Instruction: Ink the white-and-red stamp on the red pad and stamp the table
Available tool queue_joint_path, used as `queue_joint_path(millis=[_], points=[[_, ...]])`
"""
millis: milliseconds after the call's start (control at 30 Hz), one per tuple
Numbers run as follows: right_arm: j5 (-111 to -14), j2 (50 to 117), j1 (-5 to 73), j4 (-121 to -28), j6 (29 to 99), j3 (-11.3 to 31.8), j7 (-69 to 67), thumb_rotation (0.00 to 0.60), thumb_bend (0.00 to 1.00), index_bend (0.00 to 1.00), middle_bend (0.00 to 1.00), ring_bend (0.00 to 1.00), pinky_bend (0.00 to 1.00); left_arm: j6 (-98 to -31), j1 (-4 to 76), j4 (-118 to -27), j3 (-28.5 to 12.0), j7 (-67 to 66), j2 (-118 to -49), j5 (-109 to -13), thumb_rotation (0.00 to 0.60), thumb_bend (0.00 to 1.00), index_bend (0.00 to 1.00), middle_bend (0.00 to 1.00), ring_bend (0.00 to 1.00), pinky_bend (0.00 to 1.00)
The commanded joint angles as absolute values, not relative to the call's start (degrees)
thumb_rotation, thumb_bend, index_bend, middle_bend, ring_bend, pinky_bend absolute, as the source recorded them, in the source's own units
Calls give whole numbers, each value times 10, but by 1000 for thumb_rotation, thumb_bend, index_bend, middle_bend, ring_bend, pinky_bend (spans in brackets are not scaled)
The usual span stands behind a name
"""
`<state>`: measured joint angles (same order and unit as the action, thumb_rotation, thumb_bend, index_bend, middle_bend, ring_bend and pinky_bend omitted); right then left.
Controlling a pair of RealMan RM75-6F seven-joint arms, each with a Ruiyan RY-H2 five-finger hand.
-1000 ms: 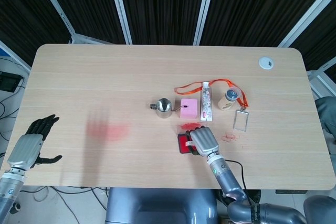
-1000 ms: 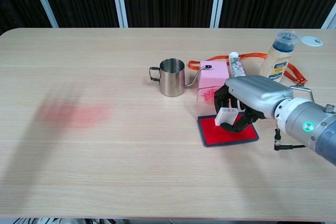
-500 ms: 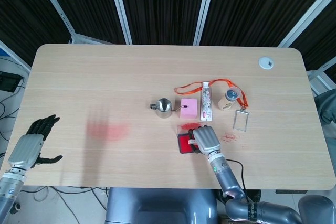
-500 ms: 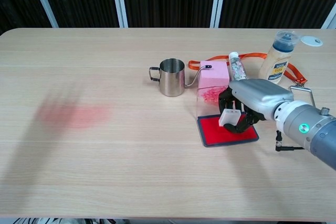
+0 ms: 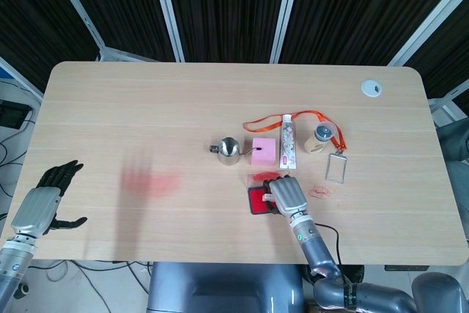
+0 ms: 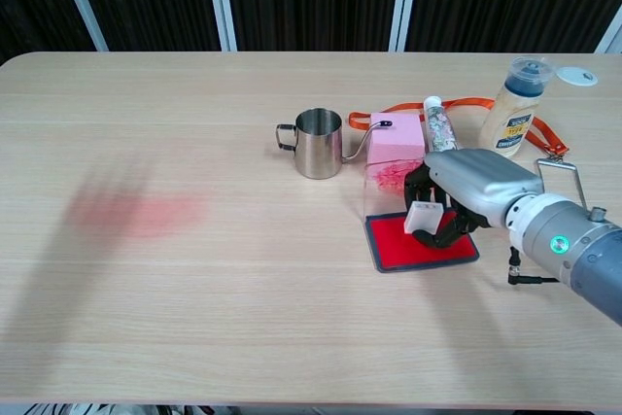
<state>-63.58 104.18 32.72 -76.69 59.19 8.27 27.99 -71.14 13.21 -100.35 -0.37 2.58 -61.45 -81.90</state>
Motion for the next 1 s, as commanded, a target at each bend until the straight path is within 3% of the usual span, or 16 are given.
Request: queue_joint_path(millis=[33, 1000], points=[[-635, 1041, 326, -768, 593, 82, 280, 600, 605, 771, 667, 502, 454, -712, 132, -1003, -4, 25, -615, -820, 600, 2, 0, 0, 0, 0], [-637, 1029, 325, -798, 610, 80, 288, 600, 605, 773, 668, 502, 455, -714, 132, -1004, -3, 25, -615, -821, 600, 2, 0, 0, 0, 0]])
